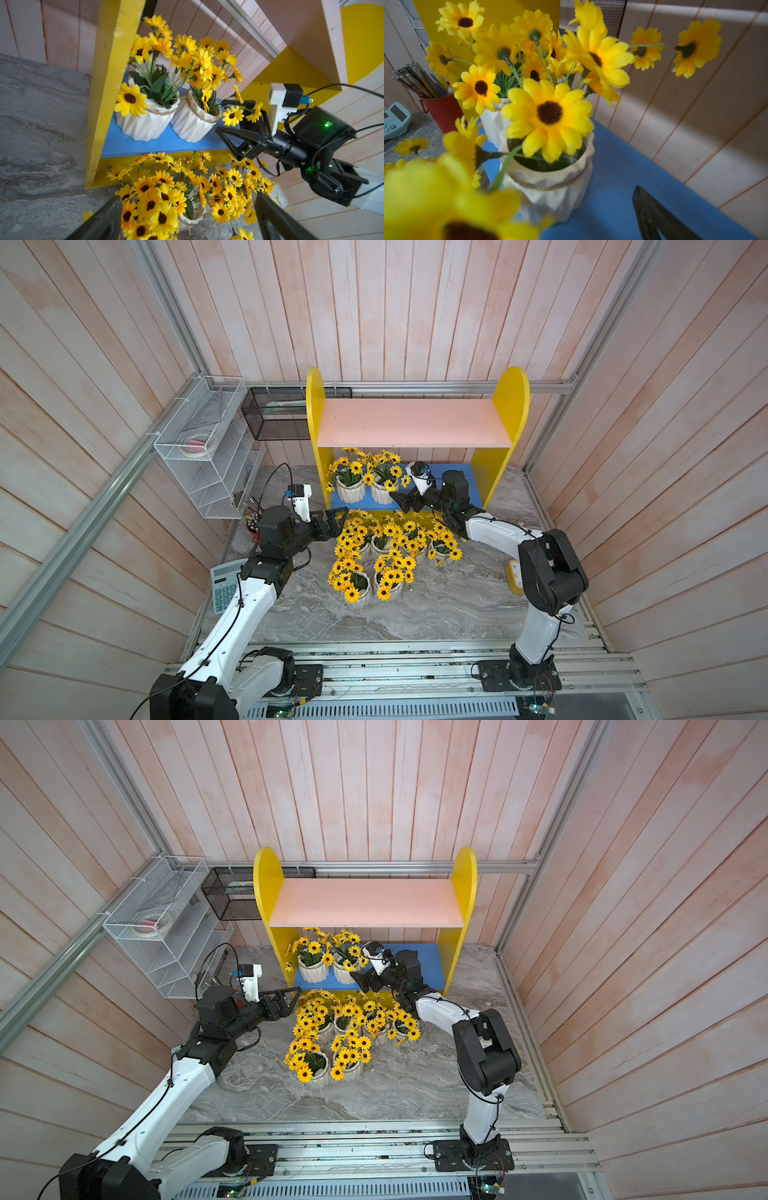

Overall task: Take the sunflower pots off the shelves
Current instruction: Pick up the sunflower pot from the shelf.

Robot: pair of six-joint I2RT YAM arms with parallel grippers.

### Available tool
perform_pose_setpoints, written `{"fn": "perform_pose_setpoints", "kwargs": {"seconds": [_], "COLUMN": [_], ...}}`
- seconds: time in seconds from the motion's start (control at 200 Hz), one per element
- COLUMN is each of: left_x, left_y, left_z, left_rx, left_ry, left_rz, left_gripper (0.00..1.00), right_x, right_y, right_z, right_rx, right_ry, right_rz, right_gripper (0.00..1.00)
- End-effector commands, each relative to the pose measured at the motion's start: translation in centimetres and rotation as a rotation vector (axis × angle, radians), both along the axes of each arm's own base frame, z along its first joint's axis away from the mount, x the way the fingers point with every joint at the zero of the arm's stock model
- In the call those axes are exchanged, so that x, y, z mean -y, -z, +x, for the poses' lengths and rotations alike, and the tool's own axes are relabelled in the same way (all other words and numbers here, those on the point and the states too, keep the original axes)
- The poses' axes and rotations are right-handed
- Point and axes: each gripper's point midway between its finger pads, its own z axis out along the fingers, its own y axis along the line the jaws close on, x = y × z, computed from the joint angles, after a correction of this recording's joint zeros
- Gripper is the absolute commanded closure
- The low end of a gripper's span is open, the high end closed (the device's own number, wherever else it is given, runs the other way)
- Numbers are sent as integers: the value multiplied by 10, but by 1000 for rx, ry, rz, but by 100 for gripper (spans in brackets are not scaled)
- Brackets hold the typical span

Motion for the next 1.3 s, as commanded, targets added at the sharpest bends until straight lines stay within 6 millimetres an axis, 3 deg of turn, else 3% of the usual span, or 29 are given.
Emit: {"fn": "perform_pose_setpoints", "kwargs": {"seconds": [0.0,0.77,1.12,1.295], "left_x": [-1,2,0,1], "left_y": [-1,-4,-6,-4], "left_z": [0,-1,-3,-2], "left_rx": [10,10,15,11], "left_ry": [14,60,60,63], "left_rz": [-24,-77,-79,-82], "left_gripper": [0,0,0,0], "right_x": [-10,-39,-55,-55], "right_y": [-3,-16,4,1], "right_z": [7,25,29,34], "right_rx": [66,110,34,42], "right_ry": [-3,-78,-133,-106], "right_rz": [-25,21,22,45], "right_gripper": [2,2,2,2]}}
